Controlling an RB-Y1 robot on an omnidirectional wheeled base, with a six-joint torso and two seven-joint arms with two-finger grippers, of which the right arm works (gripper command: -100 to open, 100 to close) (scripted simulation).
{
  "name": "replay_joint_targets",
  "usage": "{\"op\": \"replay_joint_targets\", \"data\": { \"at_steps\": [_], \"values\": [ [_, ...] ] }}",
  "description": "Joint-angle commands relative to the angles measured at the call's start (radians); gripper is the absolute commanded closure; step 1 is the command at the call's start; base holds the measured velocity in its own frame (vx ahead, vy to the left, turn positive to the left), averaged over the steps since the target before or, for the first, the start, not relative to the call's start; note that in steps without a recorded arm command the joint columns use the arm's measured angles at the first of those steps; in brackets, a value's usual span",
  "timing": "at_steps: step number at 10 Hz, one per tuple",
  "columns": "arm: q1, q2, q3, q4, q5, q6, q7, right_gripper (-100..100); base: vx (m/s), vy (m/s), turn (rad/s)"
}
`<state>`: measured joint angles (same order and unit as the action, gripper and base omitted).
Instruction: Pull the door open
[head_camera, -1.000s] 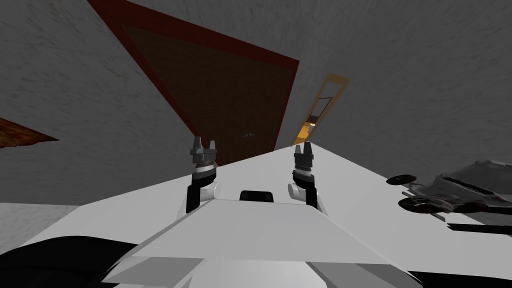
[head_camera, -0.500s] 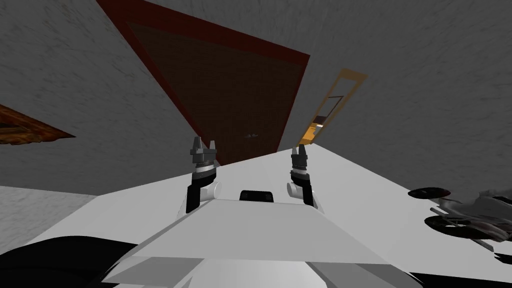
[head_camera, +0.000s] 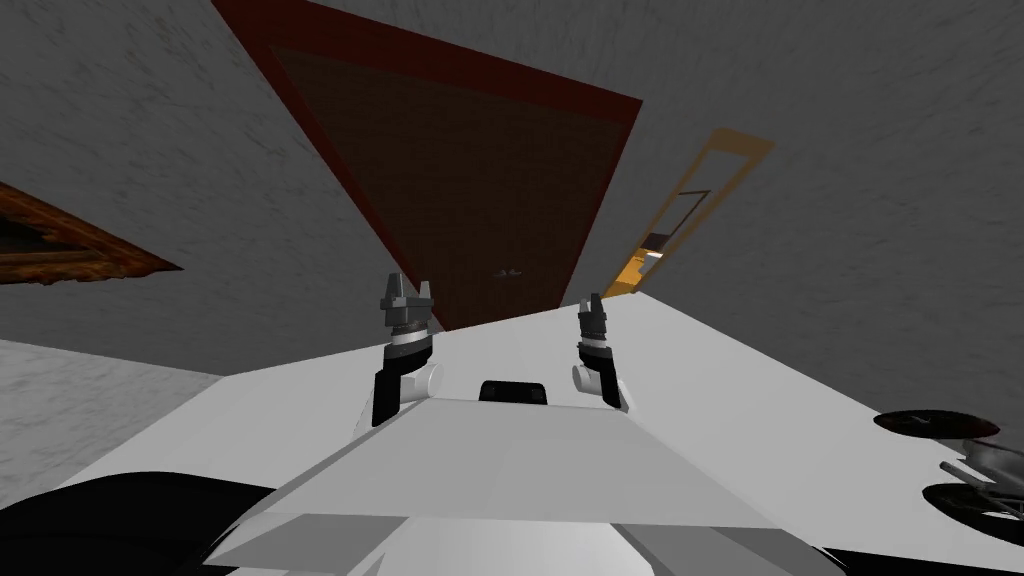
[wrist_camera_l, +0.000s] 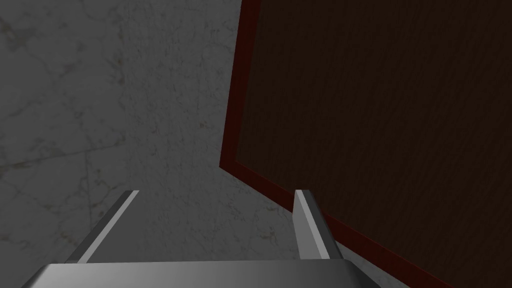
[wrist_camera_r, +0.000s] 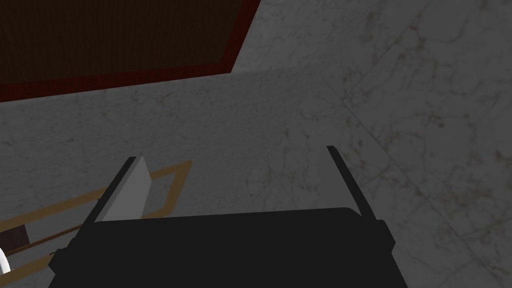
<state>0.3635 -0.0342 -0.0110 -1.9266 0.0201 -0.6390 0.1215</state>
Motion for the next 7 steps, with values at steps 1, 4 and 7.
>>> {"op": "replay_joint_targets", "data": {
  "at_steps": [1, 4, 7],
  "values": [
    [-0.017, -0.008, -0.005, 0.044, -0.007, -0.003, -0.005, -100, 0.087, 0.003, 0.141],
    [-0.049, -0.023, -0.016, 0.130, -0.020, -0.014, -0.016, -100, 0.096, 0.013, 0.123],
    [-0.071, -0.033, -0.024, 0.195, -0.030, -0.023, -0.023, -100, 0.081, 0.003, 0.104]
  ]
}}
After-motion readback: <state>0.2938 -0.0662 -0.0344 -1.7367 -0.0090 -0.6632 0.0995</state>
